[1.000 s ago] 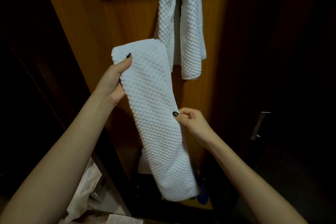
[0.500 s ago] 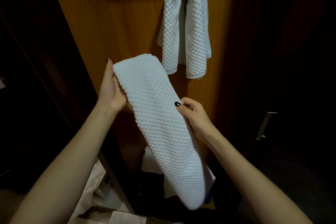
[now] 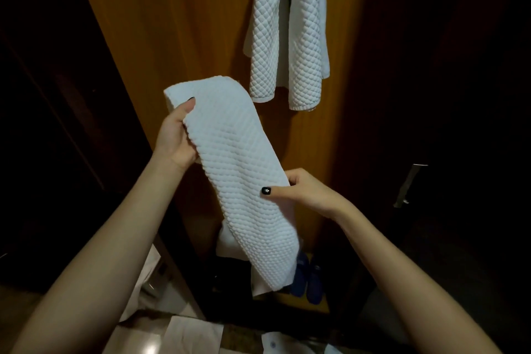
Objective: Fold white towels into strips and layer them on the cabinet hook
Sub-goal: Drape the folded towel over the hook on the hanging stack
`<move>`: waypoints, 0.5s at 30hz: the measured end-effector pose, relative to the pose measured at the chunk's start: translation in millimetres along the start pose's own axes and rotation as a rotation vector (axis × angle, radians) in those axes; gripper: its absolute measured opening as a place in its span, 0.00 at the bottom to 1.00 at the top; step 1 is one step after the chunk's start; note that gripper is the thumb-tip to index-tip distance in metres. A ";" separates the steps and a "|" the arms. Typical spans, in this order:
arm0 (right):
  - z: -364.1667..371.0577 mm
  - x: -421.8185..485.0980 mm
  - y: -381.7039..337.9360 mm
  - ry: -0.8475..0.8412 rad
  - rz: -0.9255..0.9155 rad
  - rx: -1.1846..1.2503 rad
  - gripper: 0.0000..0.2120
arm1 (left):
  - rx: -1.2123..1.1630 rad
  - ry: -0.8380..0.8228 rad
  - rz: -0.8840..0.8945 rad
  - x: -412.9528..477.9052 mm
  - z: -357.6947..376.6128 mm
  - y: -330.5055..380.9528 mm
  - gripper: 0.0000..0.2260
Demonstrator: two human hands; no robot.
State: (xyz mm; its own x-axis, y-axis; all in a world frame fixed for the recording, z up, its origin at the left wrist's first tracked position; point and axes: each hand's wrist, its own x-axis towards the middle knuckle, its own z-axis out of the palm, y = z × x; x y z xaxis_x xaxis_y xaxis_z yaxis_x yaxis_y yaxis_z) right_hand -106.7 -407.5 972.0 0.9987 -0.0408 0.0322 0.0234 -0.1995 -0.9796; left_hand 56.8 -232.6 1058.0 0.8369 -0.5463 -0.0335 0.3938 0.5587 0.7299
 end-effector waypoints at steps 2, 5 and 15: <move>0.5 -2.7 3.0 0.029 -0.018 0.001 0.05 | -0.019 -0.011 0.012 1.8 2.5 0.0 0.18; 3.2 -7.8 8.4 0.164 -0.055 0.007 0.06 | -0.023 -0.007 0.018 4.3 5.5 -0.8 0.19; -41.8 -13.3 -51.7 0.371 0.034 -0.180 0.23 | -0.039 -0.131 0.050 7.4 35.7 -10.9 0.12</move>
State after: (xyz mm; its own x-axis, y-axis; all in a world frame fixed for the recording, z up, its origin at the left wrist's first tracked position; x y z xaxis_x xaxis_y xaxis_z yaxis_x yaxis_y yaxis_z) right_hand -123.1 -437.6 1030.5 0.9134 -0.3942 0.1016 -0.0509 -0.3583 -0.9322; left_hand 45.2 -265.0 1074.2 0.8002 -0.5923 0.0939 0.3691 0.6098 0.7014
